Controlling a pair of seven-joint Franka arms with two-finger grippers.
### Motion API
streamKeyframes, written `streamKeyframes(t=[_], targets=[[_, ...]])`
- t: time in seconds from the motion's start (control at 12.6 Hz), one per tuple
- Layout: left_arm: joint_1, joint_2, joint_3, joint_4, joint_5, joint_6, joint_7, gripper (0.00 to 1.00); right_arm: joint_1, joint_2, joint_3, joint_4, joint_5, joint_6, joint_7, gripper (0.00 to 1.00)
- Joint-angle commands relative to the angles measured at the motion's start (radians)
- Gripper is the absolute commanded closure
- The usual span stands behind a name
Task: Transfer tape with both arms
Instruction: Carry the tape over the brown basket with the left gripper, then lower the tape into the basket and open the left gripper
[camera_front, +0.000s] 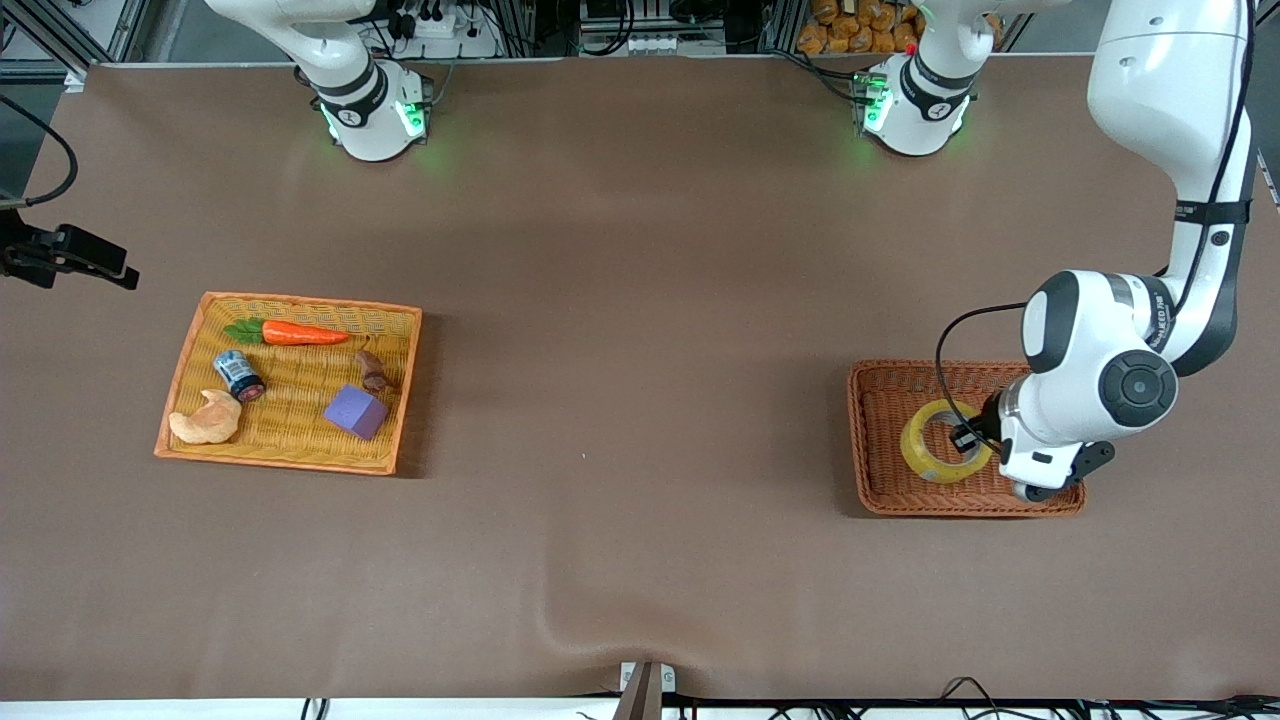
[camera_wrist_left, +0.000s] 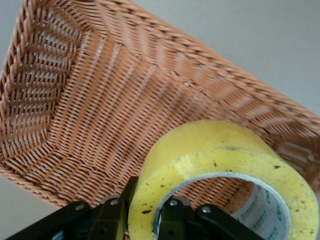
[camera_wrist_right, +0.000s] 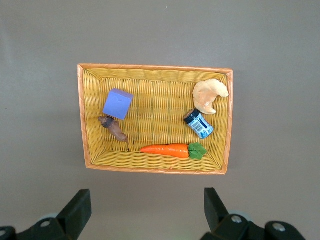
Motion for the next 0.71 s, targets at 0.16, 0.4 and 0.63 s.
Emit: streamKeyframes(t=[0.16,0.4,0.63], targets=[[0.08,0.043,-0.012,-0.02,0.021,0.073,0.025,1.0,-0.013,0.007,0.009,0.018,0.001,-0.005,0.009,0.0],[0.106,0.045,-0.012,-0.074,0.021,0.113,0.073,1.0,-0.01,0.007,0.009,0.018,0.001,-0.005,0.009,0.0],[0.105,0.042,-0.013,-0.092,0.021,0.113,0.095,1.0,-0.01,0.007,0.009,0.018,0.001,-0.007,0.009,0.0]])
